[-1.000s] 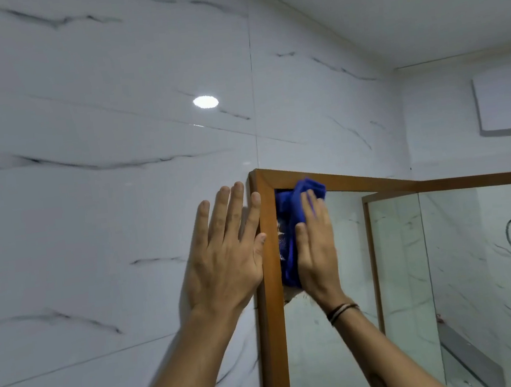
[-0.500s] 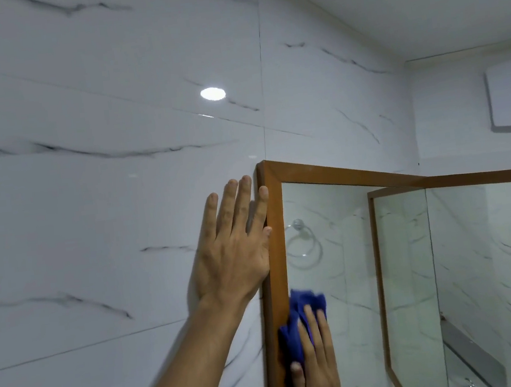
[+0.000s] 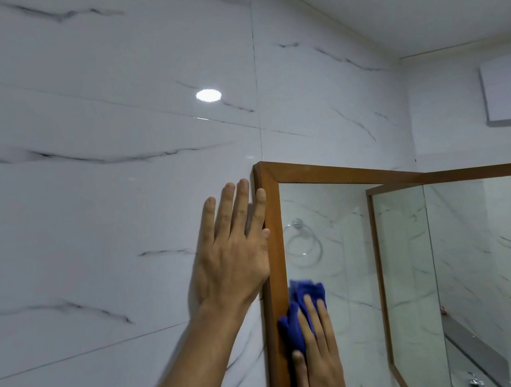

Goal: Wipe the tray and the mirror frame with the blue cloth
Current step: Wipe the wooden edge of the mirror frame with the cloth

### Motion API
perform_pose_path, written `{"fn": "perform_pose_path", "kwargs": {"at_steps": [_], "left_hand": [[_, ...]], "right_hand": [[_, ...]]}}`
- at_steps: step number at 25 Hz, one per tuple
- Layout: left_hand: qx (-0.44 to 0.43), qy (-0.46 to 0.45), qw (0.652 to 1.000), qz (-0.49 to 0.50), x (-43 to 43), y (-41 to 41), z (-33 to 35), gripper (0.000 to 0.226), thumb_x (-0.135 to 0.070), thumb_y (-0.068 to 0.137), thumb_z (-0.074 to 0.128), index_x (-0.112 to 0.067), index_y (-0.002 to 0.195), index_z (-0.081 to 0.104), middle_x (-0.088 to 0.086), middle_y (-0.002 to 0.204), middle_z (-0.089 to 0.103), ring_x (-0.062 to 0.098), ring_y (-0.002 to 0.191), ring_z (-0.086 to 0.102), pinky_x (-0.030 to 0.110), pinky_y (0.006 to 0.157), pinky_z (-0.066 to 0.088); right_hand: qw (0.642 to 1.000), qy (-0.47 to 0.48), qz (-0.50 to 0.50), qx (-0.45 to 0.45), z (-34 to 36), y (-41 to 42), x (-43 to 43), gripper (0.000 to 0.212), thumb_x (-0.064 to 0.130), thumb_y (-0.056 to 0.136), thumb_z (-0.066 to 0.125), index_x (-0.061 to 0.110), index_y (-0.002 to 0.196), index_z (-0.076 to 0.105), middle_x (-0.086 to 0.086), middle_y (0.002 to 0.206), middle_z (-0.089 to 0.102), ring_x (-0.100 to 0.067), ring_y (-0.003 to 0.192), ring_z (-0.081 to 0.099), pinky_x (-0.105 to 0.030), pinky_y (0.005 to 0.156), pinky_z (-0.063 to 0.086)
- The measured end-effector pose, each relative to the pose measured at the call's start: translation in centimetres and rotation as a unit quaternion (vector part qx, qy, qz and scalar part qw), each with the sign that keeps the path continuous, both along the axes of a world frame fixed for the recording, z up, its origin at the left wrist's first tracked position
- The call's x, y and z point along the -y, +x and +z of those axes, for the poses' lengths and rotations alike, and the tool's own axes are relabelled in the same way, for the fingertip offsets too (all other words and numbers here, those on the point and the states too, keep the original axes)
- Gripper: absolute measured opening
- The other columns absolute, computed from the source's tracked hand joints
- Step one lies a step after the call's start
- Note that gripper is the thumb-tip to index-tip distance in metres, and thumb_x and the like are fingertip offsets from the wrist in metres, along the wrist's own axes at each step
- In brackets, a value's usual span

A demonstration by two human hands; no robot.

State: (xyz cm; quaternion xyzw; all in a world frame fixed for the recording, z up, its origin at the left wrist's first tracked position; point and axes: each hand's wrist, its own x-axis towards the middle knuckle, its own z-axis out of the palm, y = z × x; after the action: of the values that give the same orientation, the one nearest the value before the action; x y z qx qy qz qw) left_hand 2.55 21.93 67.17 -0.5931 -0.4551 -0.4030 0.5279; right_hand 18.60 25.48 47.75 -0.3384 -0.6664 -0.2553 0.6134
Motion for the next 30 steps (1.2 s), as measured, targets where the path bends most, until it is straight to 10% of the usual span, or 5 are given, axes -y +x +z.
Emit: {"fn": "perform_pose_path", "kwargs": {"at_steps": [4, 10, 16, 22, 30], "left_hand": [[0.0, 0.018, 1.0, -0.015, -0.5, 0.1, 0.0, 0.069, -0.043, 0.125, 0.018, -0.012, 0.185, 0.006, 0.019, 0.192, 0.002, 0.038, 0.179, 0.003, 0.061, 0.143, 0.017], [-0.003, 0.03, 0.999, -0.01, -0.7, 0.2, -0.3, 0.069, -0.042, 0.125, 0.02, -0.011, 0.185, 0.008, 0.018, 0.192, 0.006, 0.037, 0.179, 0.006, 0.061, 0.143, 0.015], [-0.005, 0.025, 1.0, -0.016, -0.6, 0.0, -0.2, 0.073, -0.046, 0.124, 0.024, -0.011, 0.185, 0.005, 0.017, 0.192, -0.001, 0.037, 0.179, -0.001, 0.06, 0.144, 0.008], [0.006, 0.055, 0.998, -0.014, -1.4, 0.5, -0.5, 0.066, -0.039, 0.126, 0.017, -0.011, 0.185, 0.011, 0.016, 0.191, 0.014, 0.036, 0.178, 0.013, 0.062, 0.143, 0.015], [-0.005, 0.032, 0.999, -0.009, -1.0, 0.0, -0.8, 0.067, -0.043, 0.126, 0.008, -0.01, 0.185, 0.004, 0.019, 0.192, 0.005, 0.037, 0.179, 0.006, 0.061, 0.143, 0.013]], "right_hand": [[0.996, -0.015, 0.059, -0.058, 14.3, -0.3, -0.7, 0.061, 0.037, 0.118, 0.033, 0.026, 0.177, 0.023, 0.007, 0.188, 0.017, -0.017, 0.177, 0.008, -0.037, 0.144, 0.008], [0.999, 0.034, 0.036, -0.013, 16.7, 2.2, -2.5, 0.06, 0.035, 0.119, 0.033, 0.013, 0.174, 0.033, -0.005, 0.186, 0.028, -0.03, 0.176, 0.018, -0.033, 0.144, 0.01], [0.959, -0.072, 0.056, -0.267, 20.4, 6.8, -4.1, 0.067, 0.035, 0.113, 0.031, 0.008, 0.173, 0.034, -0.01, 0.183, 0.032, -0.033, 0.174, 0.023, -0.058, 0.14, 0.019], [0.996, 0.024, 0.086, -0.016, 18.1, 0.3, -1.3, 0.062, 0.031, 0.117, 0.037, 0.014, 0.176, 0.027, -0.002, 0.188, 0.02, -0.024, 0.177, 0.009, -0.04, 0.145, 0.009], [0.995, 0.012, 0.086, -0.043, 14.2, -0.2, -1.0, 0.061, 0.048, 0.12, 0.025, 0.026, 0.177, 0.023, 0.001, 0.188, 0.021, -0.022, 0.177, 0.013, -0.034, 0.144, 0.009]]}}
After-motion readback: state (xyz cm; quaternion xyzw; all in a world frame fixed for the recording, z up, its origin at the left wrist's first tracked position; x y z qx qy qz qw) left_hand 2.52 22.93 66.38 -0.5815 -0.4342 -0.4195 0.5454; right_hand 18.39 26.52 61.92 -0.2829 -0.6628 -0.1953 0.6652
